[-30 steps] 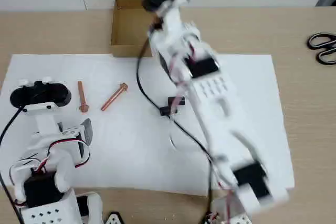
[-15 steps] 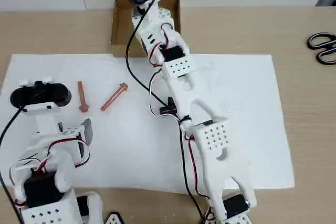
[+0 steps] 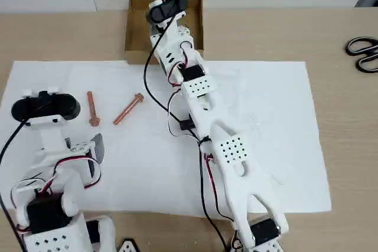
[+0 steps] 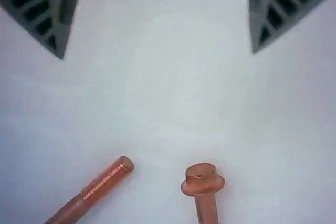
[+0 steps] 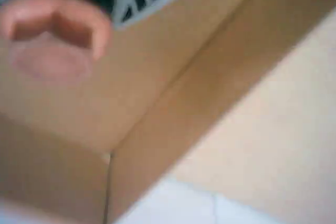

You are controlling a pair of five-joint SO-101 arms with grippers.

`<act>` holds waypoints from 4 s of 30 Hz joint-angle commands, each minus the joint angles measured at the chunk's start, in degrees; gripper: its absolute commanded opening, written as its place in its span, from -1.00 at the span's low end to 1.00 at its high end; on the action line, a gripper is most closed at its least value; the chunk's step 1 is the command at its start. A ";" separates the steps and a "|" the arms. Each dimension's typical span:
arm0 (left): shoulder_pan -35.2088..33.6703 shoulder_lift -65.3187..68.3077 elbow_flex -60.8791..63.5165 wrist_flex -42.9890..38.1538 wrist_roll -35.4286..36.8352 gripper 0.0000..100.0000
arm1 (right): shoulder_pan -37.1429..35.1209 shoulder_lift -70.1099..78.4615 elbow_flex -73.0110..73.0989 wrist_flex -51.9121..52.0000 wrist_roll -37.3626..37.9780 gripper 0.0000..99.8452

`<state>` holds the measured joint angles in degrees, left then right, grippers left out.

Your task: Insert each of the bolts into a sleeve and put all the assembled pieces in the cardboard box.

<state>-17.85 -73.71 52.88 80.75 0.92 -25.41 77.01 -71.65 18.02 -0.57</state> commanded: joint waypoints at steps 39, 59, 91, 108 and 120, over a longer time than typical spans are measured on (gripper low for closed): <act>-0.35 -0.62 -0.31 -0.26 -0.35 -0.56 | 5.49 -2.77 -24.79 29.14 0.88 -0.60; -0.44 -0.62 -0.57 0.00 -5.54 -0.56 | 9.01 -29.14 -24.70 77.76 0.88 -0.60; -9.76 -0.53 -2.95 -3.25 -2.46 -0.57 | 9.01 -79.08 55.38 73.54 6.59 -0.60; -9.58 -0.62 -2.77 -3.16 -1.85 -0.57 | 4.00 -79.16 71.21 71.25 21.89 -0.60; -9.76 -0.62 -2.68 -3.08 -1.85 -0.57 | -4.97 -76.97 72.53 68.00 42.81 -0.60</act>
<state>-27.25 -73.80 51.47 77.23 -1.36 -29.98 0.88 1.14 87.82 38.55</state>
